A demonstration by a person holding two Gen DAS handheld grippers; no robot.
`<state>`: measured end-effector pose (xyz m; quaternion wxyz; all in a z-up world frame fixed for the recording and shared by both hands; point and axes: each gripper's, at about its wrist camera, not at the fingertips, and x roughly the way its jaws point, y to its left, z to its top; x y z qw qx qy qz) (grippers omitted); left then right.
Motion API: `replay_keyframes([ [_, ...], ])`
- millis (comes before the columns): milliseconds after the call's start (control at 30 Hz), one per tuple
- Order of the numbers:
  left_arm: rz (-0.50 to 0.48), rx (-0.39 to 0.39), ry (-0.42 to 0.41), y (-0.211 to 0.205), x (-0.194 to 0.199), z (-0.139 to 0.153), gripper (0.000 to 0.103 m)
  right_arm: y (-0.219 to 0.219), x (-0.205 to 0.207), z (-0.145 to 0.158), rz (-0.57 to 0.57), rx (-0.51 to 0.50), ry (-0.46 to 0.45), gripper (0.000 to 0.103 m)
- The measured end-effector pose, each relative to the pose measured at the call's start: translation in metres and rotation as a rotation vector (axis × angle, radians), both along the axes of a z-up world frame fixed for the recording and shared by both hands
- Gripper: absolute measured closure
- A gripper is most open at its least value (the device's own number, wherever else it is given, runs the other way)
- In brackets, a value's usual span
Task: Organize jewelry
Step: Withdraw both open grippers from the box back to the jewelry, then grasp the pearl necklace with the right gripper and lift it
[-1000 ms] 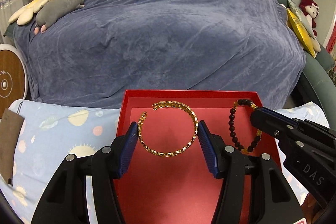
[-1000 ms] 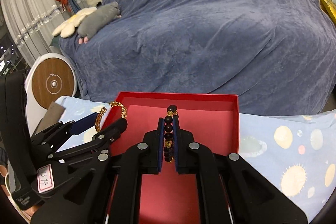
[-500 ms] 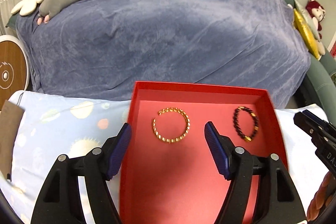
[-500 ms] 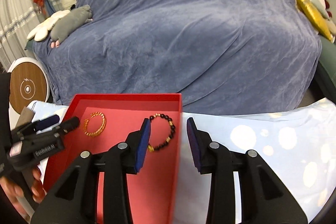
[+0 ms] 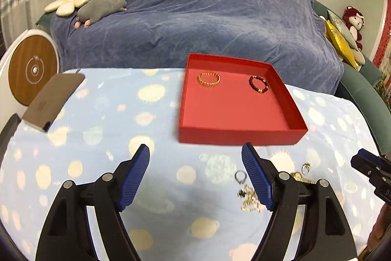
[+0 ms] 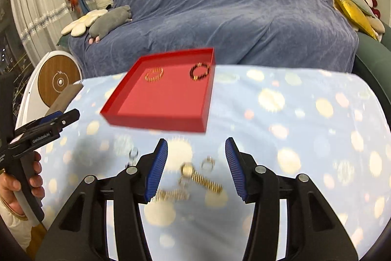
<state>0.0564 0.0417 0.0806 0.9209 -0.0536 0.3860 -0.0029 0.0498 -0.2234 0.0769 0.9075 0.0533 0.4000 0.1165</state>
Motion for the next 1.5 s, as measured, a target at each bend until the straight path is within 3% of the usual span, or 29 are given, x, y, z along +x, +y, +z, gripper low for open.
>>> replay_keyframes([
  [67, 0.028, -0.007, 0.018, 0.001, -0.020, -0.014, 0.028, 0.002, -0.015, -0.015, 0.006, 0.018, 0.026, 0.056],
  [167, 0.010, -0.006, 0.058, -0.006, -0.036, -0.032, 0.028, 0.016, -0.024, -0.033, 0.056, -0.043, 0.050, 0.056],
  [367, -0.066, 0.090, 0.073, -0.023, -0.045, -0.053, 0.028, 0.044, -0.033, -0.051, 0.153, -0.168, -0.002, 0.056],
  [500, -0.075, 0.039, 0.096, -0.019, -0.042, -0.055, 0.028, 0.046, -0.022, -0.058, 0.170, -0.158, 0.014, 0.053],
  [733, -0.063, 0.025, 0.104, -0.014, -0.041, -0.056, 0.028, 0.045, 0.003, -0.073, 0.184, -0.066, 0.068, 0.052],
  [867, -0.073, 0.020, 0.110, -0.015, -0.041, -0.057, 0.028, 0.053, 0.008, -0.076, 0.216, -0.086, 0.047, 0.043],
  [1000, -0.077, 0.024, 0.114, -0.015, -0.041, -0.059, 0.028, 0.063, 0.010, -0.087, 0.255, -0.138, 0.065, 0.042],
  [1267, -0.059, -0.015, 0.130, -0.009, -0.039, -0.061, 0.028, 0.070, -0.008, -0.096, 0.308, -0.161, 0.128, 0.058],
  [1500, -0.062, -0.022, 0.133, -0.017, -0.035, -0.062, 0.028, 0.072, -0.007, -0.090, 0.308, -0.126, 0.123, 0.059],
])
